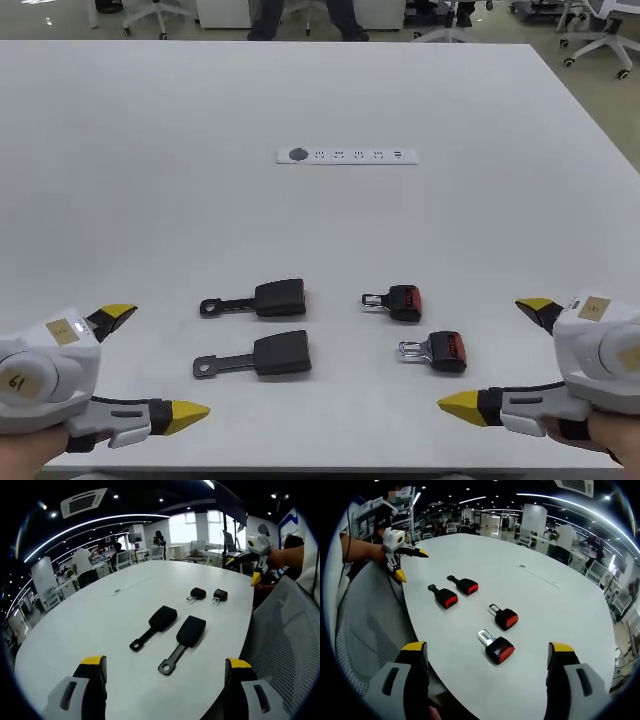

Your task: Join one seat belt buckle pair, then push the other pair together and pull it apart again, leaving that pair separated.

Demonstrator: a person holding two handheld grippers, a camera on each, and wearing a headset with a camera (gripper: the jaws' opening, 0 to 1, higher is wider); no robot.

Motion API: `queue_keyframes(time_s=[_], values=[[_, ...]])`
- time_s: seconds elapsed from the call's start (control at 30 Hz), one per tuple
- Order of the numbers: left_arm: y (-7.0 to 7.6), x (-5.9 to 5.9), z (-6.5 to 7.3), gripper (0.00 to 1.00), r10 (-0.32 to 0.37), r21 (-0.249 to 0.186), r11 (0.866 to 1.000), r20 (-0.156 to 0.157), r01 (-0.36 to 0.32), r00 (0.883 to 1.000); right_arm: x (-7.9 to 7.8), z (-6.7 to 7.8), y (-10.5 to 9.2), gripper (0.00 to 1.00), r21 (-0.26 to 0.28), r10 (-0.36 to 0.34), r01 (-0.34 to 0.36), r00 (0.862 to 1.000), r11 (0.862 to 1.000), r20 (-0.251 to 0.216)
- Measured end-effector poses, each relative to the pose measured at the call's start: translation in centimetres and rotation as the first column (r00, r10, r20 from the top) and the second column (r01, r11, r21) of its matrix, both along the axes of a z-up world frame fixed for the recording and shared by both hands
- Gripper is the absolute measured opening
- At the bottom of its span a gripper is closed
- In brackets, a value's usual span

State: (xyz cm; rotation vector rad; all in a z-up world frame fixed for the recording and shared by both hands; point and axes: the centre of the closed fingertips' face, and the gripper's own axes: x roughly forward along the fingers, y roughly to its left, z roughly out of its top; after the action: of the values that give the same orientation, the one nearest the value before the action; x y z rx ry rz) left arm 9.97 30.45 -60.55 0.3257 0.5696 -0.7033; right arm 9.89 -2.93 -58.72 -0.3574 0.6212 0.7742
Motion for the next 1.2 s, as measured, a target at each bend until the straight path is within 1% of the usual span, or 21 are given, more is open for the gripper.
queue_keyframes(time_s=[0.07,0.1,0.13,0.2,0.27,0.33,0.4,0.47,0.57,0.63,0.67,0.73,0.77,0.8,0.87,0.9,0.97,1.07,1.17,1.2], values=[[0.2,-0.1,-0.2,1.00,-0.008,0.024,1.000,-0.002,0.008,1.000,0.0,0.0,-0.1,0.99,-0.007,0.000,0.000,1.000,1.000,0.001],[0.3,-0.3,-0.6,1.00,-0.021,0.050,0.999,-0.013,0.021,1.000,0.0,0.0,-0.1,0.99,-0.007,-0.001,0.001,1.000,1.000,0.001],[0.3,-0.7,-0.9,1.00,-0.033,0.090,0.995,-0.031,0.036,0.999,0.0,0.0,-0.2,0.99,-0.006,-0.003,0.003,1.000,1.000,0.002],[0.2,-0.6,-1.1,0.99,-0.034,0.081,0.996,-0.034,0.037,0.999,0.0,0.0,-0.1,0.99,-0.007,-0.002,0.002,1.000,1.000,0.001],[-0.1,-0.5,-0.9,0.99,-0.034,0.083,0.996,-0.035,0.037,0.999,0.1,0.1,-0.2,0.99,-0.009,-0.003,0.003,1.000,1.000,0.006],[0.0,-0.7,-1.0,1.00,-0.021,0.078,0.997,-0.039,0.024,0.999,0.1,0.1,-0.2,0.99,-0.006,-0.006,0.006,1.000,1.000,0.004],[0.2,-0.5,-0.9,1.00,-0.009,0.071,0.997,-0.038,0.011,0.999,0.2,0.1,-0.2,0.99,-0.006,-0.008,0.008,1.000,1.000,0.004],[0.0,-0.6,-0.9,1.00,-0.006,0.064,0.998,-0.041,0.009,0.999,0.2,0.1,-0.2,0.99,-0.006,-0.011,0.011,1.000,1.000,0.002],[0.2,-0.5,-1.0,1.00,-0.009,0.068,0.998,-0.045,0.013,0.999,0.1,0.1,-0.1,0.99,-0.009,-0.008,0.008,1.000,1.000,0.001],[0.4,-0.5,-1.1,1.00,-0.006,0.075,0.997,-0.055,0.010,0.998,0.1,0.1,0.0,0.99,-0.008,-0.004,0.004,1.000,1.000,0.002],[0.5,-0.6,-1.3,1.00,-0.004,0.070,0.997,-0.065,0.008,0.998,0.1,0.1,0.0,0.99,-0.010,-0.007,0.007,1.000,1.000,-0.001],[0.4,-0.7,-1.2,1.00,-0.004,0.067,0.998,-0.066,0.009,0.998,0.1,0.2,0.1,0.99,-0.005,-0.005,0.005,1.000,1.000,-0.010],[0.5,-0.6,-1.2,1.00,-0.002,0.073,0.997,-0.063,0.006,0.998,0.1,0.2,0.1,0.97,0.000,-0.006,0.006,1.000,1.000,-0.014],[0.6,-0.6,-1.1,1.00,0.002,0.072,0.997,-0.061,0.002,0.998,0.2,0.3,0.1,0.97,0.009,-0.011,0.011,1.000,1.000,-0.015],[0.8,-0.5,-1.2,1.00,0.007,0.065,0.998,-0.065,-0.002,0.998,0.4,0.5,0.0,0.97,0.004,-0.007,0.007,1.000,1.000,-0.005],[0.6,-0.6,-1.3,1.00,0.002,0.060,0.998,-0.071,0.002,0.997,0.4,0.6,-0.1,0.97,0.002,-0.008,0.008,1.000,1.000,-0.005],[0.5,-0.8,-1.6,1.00,-0.014,0.076,0.997,-0.075,0.019,0.997,0.5,0.6,-0.2,0.95,0.005,-0.006,0.006,1.000,1.000,-0.009],[0.1,-0.9,-1.4,1.00,-0.023,0.075,0.997,-0.074,0.029,0.997,0.5,0.7,-0.2,0.94,-0.002,0.002,-0.002,1.000,1.000,-0.010],[0.0,-0.9,-1.6,0.99,-0.028,0.072,0.997,-0.087,0.034,0.996,0.6,0.7,-0.2,0.93,-0.005,0.005,-0.005,1.000,1.000,-0.010],[-0.2,-1.2,-1.8,0.99,-0.050,0.085,0.995,-0.095,0.058,0.994,0.6,0.7,-0.3,0.92,-0.003,0.007,-0.007,1.000,1.000,-0.013]])
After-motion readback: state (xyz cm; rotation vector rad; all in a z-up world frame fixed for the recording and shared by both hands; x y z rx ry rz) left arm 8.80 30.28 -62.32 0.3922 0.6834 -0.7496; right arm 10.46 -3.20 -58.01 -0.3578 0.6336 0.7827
